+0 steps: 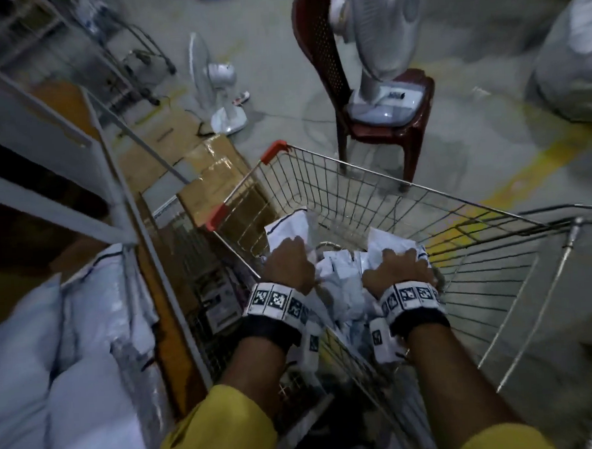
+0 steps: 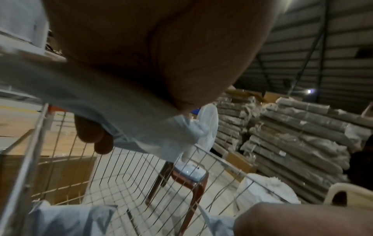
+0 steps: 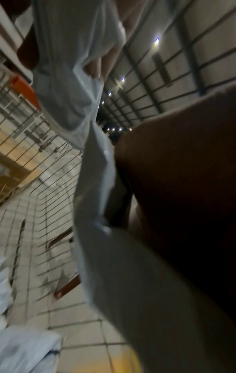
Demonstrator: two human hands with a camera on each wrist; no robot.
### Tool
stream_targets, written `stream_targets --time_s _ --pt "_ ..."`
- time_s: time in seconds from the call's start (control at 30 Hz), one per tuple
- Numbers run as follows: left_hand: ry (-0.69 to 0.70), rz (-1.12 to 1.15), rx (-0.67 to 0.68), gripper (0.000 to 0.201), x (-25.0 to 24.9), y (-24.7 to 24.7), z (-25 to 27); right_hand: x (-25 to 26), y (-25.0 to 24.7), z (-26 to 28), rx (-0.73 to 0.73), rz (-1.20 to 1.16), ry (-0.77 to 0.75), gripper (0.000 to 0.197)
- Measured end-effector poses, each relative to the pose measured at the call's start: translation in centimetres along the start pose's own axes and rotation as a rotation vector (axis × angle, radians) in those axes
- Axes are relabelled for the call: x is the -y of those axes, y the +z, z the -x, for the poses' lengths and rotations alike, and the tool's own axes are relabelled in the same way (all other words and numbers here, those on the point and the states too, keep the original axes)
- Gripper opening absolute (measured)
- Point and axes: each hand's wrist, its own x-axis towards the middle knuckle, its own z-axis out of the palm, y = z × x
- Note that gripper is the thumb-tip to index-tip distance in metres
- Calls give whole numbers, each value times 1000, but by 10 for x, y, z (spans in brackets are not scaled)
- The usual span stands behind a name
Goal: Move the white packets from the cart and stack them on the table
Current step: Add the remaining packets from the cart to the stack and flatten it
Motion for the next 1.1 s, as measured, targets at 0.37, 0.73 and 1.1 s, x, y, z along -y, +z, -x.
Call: stream_targets --time_s 0.37,0.73,1.1 --pt "209 453 -330 36 11 -77 161 30 -64 179 -246 -70 -179 63" --pt "161 667 -691 44 70 -106 286 61 -98 286 -356 -76 -496 64" --pt "-27 667 -939 45 123 -95 413 74 -73 368 -246 -96 -798 86"
